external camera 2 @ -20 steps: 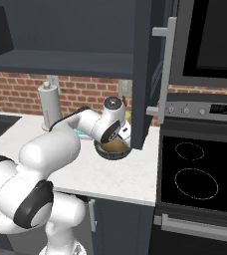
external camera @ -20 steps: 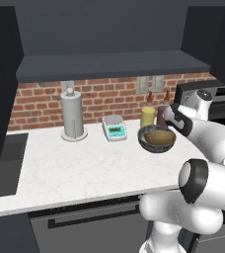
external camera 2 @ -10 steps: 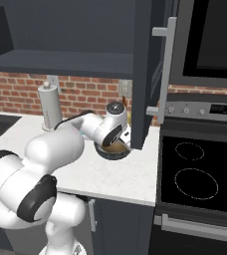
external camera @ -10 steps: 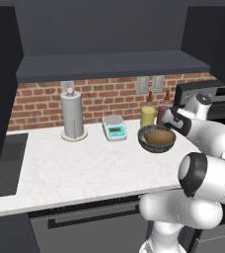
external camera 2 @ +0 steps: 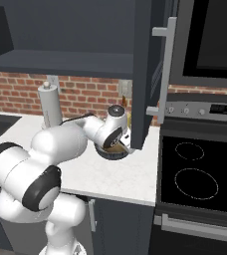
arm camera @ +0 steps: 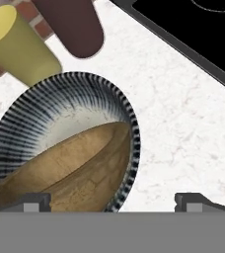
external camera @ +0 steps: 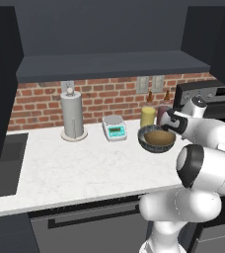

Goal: Pick up the bowls on the counter and stack them on top of one another in the open cabinet. Place the smaller bowl on top of the larger bowl.

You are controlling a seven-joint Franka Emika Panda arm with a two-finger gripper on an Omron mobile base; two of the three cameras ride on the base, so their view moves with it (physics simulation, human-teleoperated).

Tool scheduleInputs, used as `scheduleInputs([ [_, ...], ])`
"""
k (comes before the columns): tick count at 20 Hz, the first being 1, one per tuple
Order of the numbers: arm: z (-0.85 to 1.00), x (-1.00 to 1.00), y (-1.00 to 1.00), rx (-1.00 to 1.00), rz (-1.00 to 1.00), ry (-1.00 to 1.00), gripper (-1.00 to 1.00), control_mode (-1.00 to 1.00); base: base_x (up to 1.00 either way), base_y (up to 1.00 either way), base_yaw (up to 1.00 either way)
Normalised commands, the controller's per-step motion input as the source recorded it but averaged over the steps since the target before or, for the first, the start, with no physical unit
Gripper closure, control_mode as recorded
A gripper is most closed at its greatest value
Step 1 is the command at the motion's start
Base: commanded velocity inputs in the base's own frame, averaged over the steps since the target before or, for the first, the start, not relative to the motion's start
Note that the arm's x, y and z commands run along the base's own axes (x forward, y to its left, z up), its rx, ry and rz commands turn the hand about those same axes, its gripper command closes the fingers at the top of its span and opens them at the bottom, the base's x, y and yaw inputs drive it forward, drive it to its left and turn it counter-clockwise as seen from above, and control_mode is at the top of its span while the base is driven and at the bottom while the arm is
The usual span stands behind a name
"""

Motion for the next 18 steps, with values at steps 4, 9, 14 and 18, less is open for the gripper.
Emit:
scheduleInputs([
  [4, -0.24, 0.11, -0.05, 0.00, 0.06, 0.09, -1.00, -1.00, 0.00, 0.00, 0.00],
  [9, -0.15, 0.17, -0.06, 0.00, 0.06, 0.07, -1.00, -1.00, 0.00, 0.00, 0.00],
  [14, 0.00, 0.01, -0.19, 0.01, 0.03, 0.00, -1.00, -1.00, 0.00, 0.00, 0.00],
  [18, 0.00, 0.02, -0.04, 0.00, 0.03, 0.00, -1.00, -1.00, 0.00, 0.00, 0.00],
])
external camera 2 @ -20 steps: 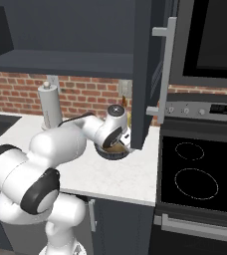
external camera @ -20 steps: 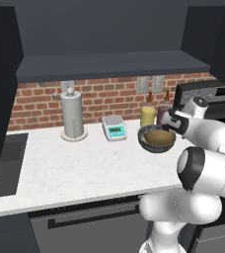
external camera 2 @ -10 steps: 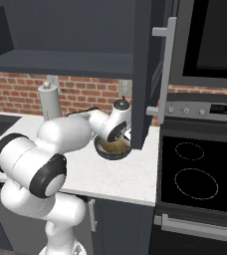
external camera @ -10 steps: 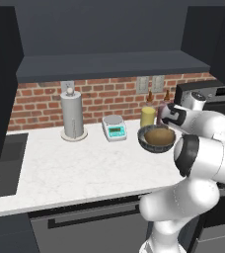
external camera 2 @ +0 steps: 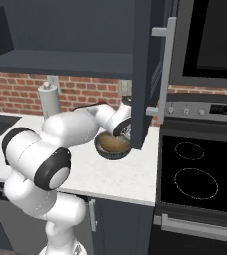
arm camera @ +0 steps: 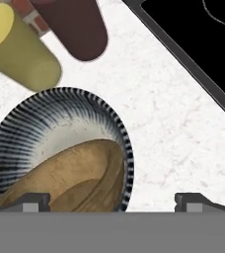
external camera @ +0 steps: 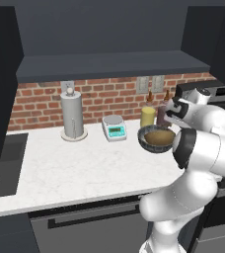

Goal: Pick up the bowls on the counter and stack them on top of one another in the open cabinet. Place the smaller bowl on top of the larger bowl.

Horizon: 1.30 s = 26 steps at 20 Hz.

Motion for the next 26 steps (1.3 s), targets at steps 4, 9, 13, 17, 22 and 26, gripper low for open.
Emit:
scheduleInputs([
  [4, -0.22, 0.09, 0.00, -0.02, 0.07, 0.02, -1.00, -1.00, 0.00, 0.00, 0.00],
  [9, -0.46, 0.04, 0.00, -0.05, 0.08, 0.07, -1.00, -1.00, 0.00, 0.00, 0.00],
  [13, -0.58, 0.00, 0.00, -0.04, 0.08, 0.09, -1.00, -1.00, 0.00, 0.00, 0.00],
  [17, -0.51, 0.03, 0.16, 0.00, 0.08, 0.04, -1.00, -1.00, 0.00, 0.00, 0.00],
  [22, -0.41, 0.14, 0.25, 0.00, 0.05, 0.00, 1.00, -1.00, 0.00, 0.00, 0.00],
  [26, -0.11, 0.11, 0.07, 0.00, 0.00, 0.00, 1.00, -1.00, 0.00, 0.00, 0.00],
])
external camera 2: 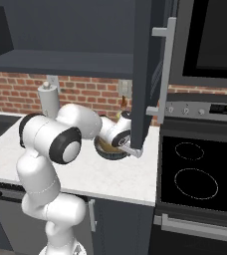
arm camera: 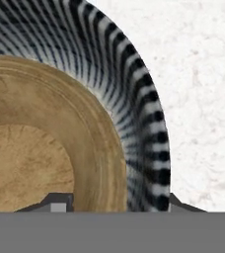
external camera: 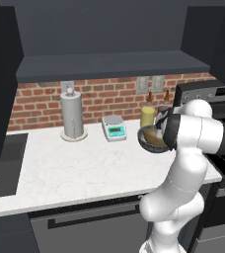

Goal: Pick up the bowls on the counter and stack them on top of one another in the open cabinet. Place the smaller bowl on top of the larger bowl.

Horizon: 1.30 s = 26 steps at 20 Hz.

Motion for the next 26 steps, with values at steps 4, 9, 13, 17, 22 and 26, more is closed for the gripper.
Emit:
scheduleInputs([
  [4, -0.01, -0.03, 0.01, 0.00, 0.00, -0.01, 1.00, -1.00, 0.00, 0.00, 0.00],
  [9, 0.44, -0.59, 0.01, 0.00, 0.00, -0.12, 1.00, -1.00, 0.00, 0.00, 0.00],
  [13, 0.93, -1.00, 0.11, -0.01, 0.00, -0.24, 1.00, -1.00, 0.00, 0.00, 0.00],
  [17, 1.00, -0.97, 0.32, 0.00, 0.00, -0.23, 1.00, -1.00, 0.00, 0.00, 0.00],
  [22, 1.00, -0.72, 0.59, 0.00, 0.00, -0.13, 1.00, -1.00, 0.00, 0.00, 0.00],
  [26, 1.00, -0.67, 0.53, 0.00, 0.00, -0.01, 1.00, -1.00, 0.00, 0.00, 0.00],
])
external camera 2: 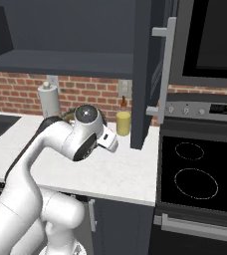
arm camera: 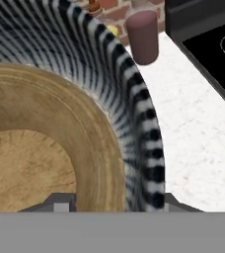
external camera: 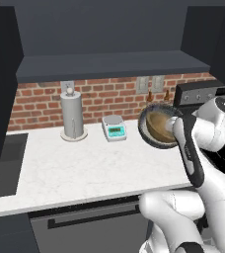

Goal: Pick up the bowls on the counter and stack them on top of one another in the open cabinet. Place the smaller bowl on top of the larger bowl.

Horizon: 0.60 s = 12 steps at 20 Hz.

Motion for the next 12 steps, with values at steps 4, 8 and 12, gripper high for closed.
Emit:
scheduleInputs([
  [4, 1.00, -0.44, 0.24, 0.00, 0.00, 0.00, 1.00, -1.00, 0.00, 0.00, 0.00],
  [8, 1.00, -0.26, 0.07, 0.00, 0.00, 0.01, 1.00, -1.00, 0.00, 0.00, 0.00],
  [12, 1.00, -0.02, 0.01, 0.00, 0.00, 0.00, 1.00, -1.00, 0.00, 0.00, 0.00],
])
